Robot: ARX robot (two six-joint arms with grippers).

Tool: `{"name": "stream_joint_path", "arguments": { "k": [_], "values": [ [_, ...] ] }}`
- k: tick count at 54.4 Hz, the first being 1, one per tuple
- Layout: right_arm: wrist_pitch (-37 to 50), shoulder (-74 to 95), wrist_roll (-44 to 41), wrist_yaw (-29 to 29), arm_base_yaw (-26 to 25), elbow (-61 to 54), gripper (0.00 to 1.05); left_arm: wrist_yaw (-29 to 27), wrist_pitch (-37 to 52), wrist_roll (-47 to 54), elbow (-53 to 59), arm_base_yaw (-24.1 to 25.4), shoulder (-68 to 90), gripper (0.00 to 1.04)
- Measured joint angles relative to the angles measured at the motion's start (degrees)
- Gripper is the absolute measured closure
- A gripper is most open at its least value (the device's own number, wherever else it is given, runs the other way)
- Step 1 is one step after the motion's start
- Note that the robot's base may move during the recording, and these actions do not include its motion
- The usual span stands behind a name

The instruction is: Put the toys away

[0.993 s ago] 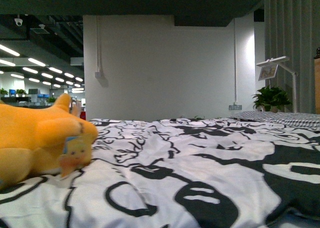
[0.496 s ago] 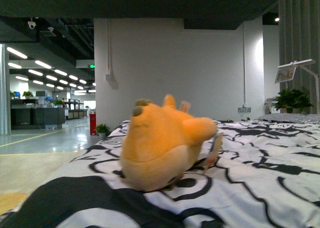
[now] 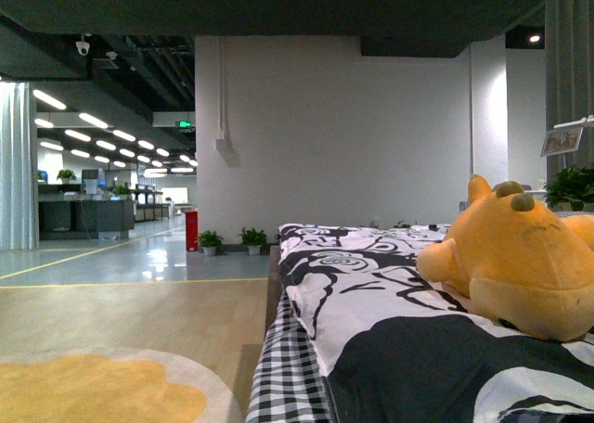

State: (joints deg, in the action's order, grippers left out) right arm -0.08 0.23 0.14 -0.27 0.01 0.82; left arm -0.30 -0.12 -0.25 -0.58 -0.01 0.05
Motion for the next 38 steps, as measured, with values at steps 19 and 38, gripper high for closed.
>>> {"name": "stream_joint_path", "arguments": {
  "k": [19, 38],
  "values": [
    [-3.7, 5.7, 7.3, 16.2, 5.9, 1.6, 0.07, 0.2, 0.0, 0.0, 0.0, 0.0, 0.0, 0.06],
    [18.2, 26.0, 7.8, 16.1, 9.4, 7.8, 0.07, 0.1, 0.0, 0.0, 0.0, 0.0, 0.0, 0.06]
  ]
}}
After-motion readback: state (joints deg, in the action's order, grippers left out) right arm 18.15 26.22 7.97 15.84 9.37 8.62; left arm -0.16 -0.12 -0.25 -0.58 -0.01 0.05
